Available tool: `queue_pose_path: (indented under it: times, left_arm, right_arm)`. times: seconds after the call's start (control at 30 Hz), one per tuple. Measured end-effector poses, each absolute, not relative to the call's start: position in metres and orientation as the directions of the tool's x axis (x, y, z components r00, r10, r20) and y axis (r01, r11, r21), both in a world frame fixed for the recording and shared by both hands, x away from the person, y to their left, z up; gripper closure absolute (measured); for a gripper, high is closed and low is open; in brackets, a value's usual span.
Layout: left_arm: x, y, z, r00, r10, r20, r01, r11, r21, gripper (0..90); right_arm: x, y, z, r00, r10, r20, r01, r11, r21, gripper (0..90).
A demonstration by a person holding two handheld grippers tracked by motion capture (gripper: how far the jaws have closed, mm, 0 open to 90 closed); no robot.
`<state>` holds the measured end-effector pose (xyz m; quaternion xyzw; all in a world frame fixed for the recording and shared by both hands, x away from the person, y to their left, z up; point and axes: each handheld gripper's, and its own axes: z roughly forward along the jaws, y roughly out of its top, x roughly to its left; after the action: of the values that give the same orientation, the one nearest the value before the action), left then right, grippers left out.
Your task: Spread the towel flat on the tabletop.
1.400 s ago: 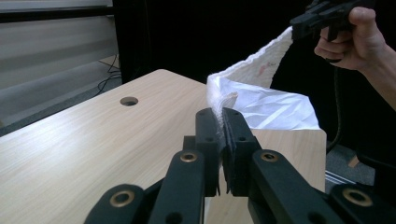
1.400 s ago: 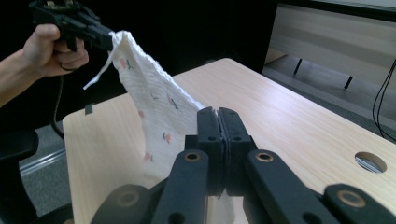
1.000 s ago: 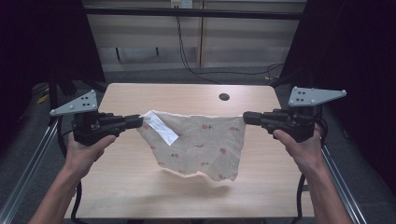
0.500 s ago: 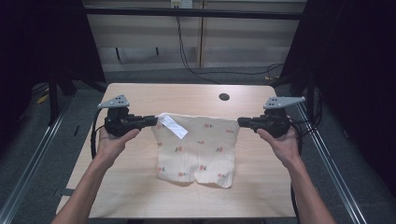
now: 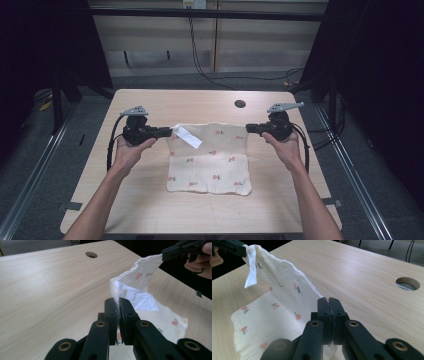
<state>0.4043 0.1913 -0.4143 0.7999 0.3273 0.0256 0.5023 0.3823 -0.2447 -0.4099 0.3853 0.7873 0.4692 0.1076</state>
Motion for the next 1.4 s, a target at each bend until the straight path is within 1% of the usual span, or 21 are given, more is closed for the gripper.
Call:
queue_pose_path:
  times: [0.1,0.2,0.23,0.27,0.3,0.33,0.37,0.43,0.53,0.7,0.73,0.77,0.83,0.97,1.0,1.03,1.07,1.1,1.27,1.33,1.4]
  left_arm:
    - [0.413,0.187,-0.423,0.769,0.570,-0.290,0.519,-0.291,0.804,84.9]
    - [0.419,0.185,-0.428,0.751,0.582,-0.312,0.545,-0.281,0.790,83.4]
    - [0.420,0.185,-0.430,0.741,0.592,-0.318,0.551,-0.265,0.791,79.0]
    - [0.420,0.185,-0.430,0.741,0.592,-0.318,0.551,-0.265,0.791,77.2]
    - [0.420,0.185,-0.430,0.736,0.599,-0.313,0.552,-0.265,0.791,75.1]
    - [0.420,0.185,-0.431,0.738,0.601,-0.306,0.550,-0.273,0.789,75.1]
    - [0.420,0.187,-0.430,0.726,0.616,-0.306,0.556,-0.263,0.789,71.9]
    - [0.420,0.193,-0.429,0.701,0.638,-0.318,0.571,-0.237,0.786,60.8]
    - [0.416,0.197,-0.430,0.699,0.642,-0.316,0.579,-0.248,0.777,56.9]
    - [0.401,0.201,-0.433,0.718,0.627,-0.303,0.567,-0.275,0.777,56.0]
    - [0.391,0.202,-0.436,0.727,0.611,-0.313,0.560,-0.263,0.786,58.8]
    - [0.391,0.202,-0.436,0.727,0.611,-0.313,0.560,-0.263,0.786,60.3]
    - [0.376,0.198,-0.443,0.762,0.591,-0.264,0.537,-0.348,0.769,61.0]
    - [0.362,0.200,-0.447,0.779,0.570,-0.262,0.527,-0.368,0.766,65.8]
    - [0.357,0.200,-0.450,0.795,0.556,-0.244,0.518,-0.410,0.751,67.0]
    - [0.357,0.200,-0.450,0.795,0.556,-0.244,0.518,-0.410,0.751,69.6]
    - [0.353,0.200,-0.453,0.807,0.534,-0.251,0.511,-0.420,0.750,69.6]
    - [0.347,0.199,-0.460,0.820,0.507,-0.265,0.510,-0.439,0.740,73.0]
    - [0.342,0.199,-0.474,0.825,0.491,-0.279,0.519,-0.465,0.717,71.8]
    - [0.341,0.198,-0.479,0.824,0.499,-0.269,0.521,-0.480,0.706,65.5]
    - [0.340,0.196,-0.484,0.822,0.501,-0.270,0.528,-0.494,0.691,64.1]
  right_arm:
    - [0.397,-0.242,-0.431,-0.635,0.741,0.217,0.529,0.213,0.821,88.3]
    - [0.402,-0.242,-0.437,-0.616,0.755,0.227,0.545,0.199,0.815,85.3]
    - [0.407,-0.241,-0.441,-0.599,0.771,0.219,0.557,0.204,0.805,81.6]
    - [0.407,-0.241,-0.441,-0.599,0.771,0.219,0.557,0.204,0.805,81.6]
    - [0.409,-0.240,-0.442,-0.596,0.776,0.208,0.560,0.217,0.799,77.5]
    - [0.409,-0.240,-0.442,-0.596,0.776,0.208,0.560,0.217,0.799,77.5]
    - [0.408,-0.241,-0.443,-0.593,0.780,0.201,0.560,0.220,0.798,75.6]
    - [0.406,-0.243,-0.442,-0.581,0.791,0.193,0.560,0.216,0.800,70.7]
    - [0.402,-0.243,-0.440,-0.585,0.788,0.194,0.562,0.220,0.797,66.6]
    - [0.388,-0.239,-0.437,-0.615,0.771,0.167,0.552,0.269,0.789,63.0]
    - [0.376,-0.237,-0.440,-0.625,0.759,0.183,0.555,0.267,0.788,62.1]
    - [0.376,-0.237,-0.440,-0.625,0.759,0.183,0.555,0.267,0.788,62.1]
    - [0.360,-0.235,-0.448,-0.642,0.745,0.183,0.560,0.292,0.775,62.1]
    - [0.346,-0.235,-0.456,-0.652,0.733,0.194,0.574,0.310,0.758,62.0]
    - [0.337,-0.234,-0.459,-0.662,0.726,0.188,0.573,0.329,0.751,62.0]
    - [0.337,-0.234,-0.459,-0.662,0.726,0.188,0.573,0.329,0.751,62.0]
    - [0.332,-0.234,-0.461,-0.664,0.725,0.183,0.574,0.338,0.746,62.0]
    - [0.323,-0.234,-0.465,-0.657,0.731,0.185,0.583,0.337,0.740,62.0]
    - [0.311,-0.229,-0.466,-0.670,0.725,0.159,0.574,0.370,0.731,62.0]
    - [0.307,-0.226,-0.469,-0.678,0.720,0.147,0.564,0.382,0.732,61.7]
    - [0.306,-0.222,-0.477,-0.671,0.730,0.132,0.573,0.396,0.717,60.9]
